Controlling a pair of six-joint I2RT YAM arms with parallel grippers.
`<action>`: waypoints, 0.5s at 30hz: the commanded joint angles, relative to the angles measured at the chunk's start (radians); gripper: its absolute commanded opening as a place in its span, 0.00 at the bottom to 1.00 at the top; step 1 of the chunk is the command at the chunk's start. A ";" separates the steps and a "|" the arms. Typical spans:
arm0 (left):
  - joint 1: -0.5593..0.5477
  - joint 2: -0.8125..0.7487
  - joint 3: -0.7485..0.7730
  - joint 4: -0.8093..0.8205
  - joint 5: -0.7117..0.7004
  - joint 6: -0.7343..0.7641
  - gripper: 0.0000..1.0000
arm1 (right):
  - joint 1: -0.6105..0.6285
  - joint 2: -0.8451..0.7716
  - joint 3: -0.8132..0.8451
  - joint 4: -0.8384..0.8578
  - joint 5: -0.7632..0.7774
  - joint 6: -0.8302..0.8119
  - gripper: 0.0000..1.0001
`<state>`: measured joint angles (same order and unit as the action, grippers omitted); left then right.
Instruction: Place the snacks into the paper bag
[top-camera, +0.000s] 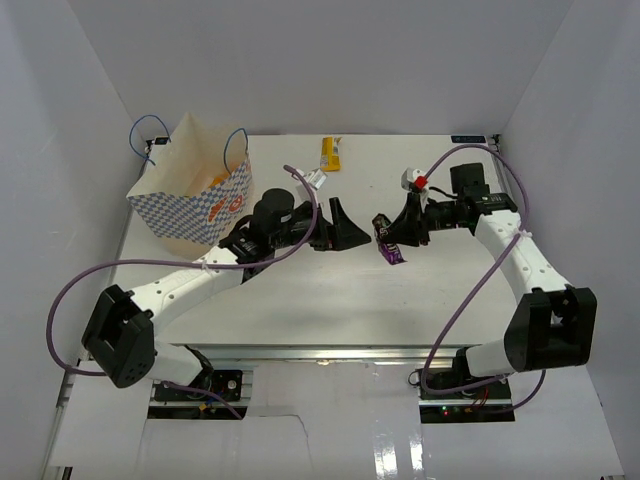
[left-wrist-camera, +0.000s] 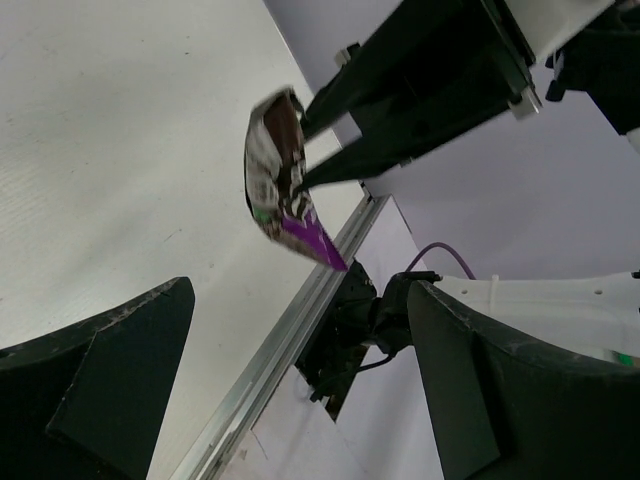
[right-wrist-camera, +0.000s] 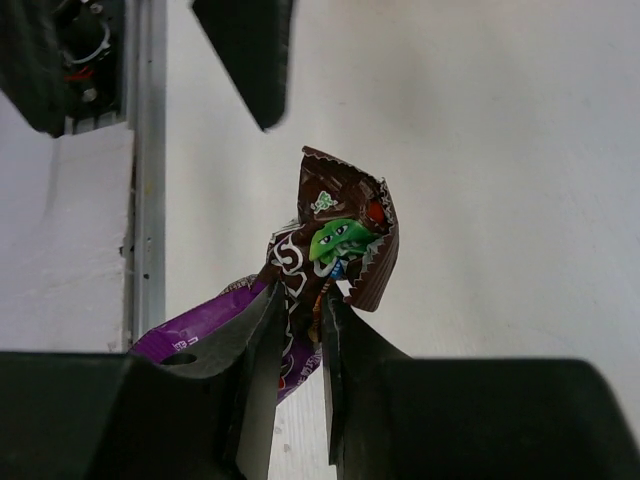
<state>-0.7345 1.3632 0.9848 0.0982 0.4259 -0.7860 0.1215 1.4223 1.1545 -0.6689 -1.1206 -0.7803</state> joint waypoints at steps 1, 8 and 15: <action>-0.025 0.022 0.054 0.072 -0.016 0.007 0.98 | 0.049 -0.066 -0.030 -0.063 -0.053 -0.103 0.24; -0.057 0.030 0.032 0.097 -0.042 0.004 0.95 | 0.142 -0.122 -0.038 0.071 -0.053 0.073 0.24; -0.071 0.027 0.026 0.100 -0.088 -0.001 0.80 | 0.221 -0.131 -0.022 0.115 -0.022 0.145 0.25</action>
<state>-0.7982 1.4174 0.9997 0.1665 0.3782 -0.7902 0.3149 1.3201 1.1141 -0.6022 -1.1275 -0.6792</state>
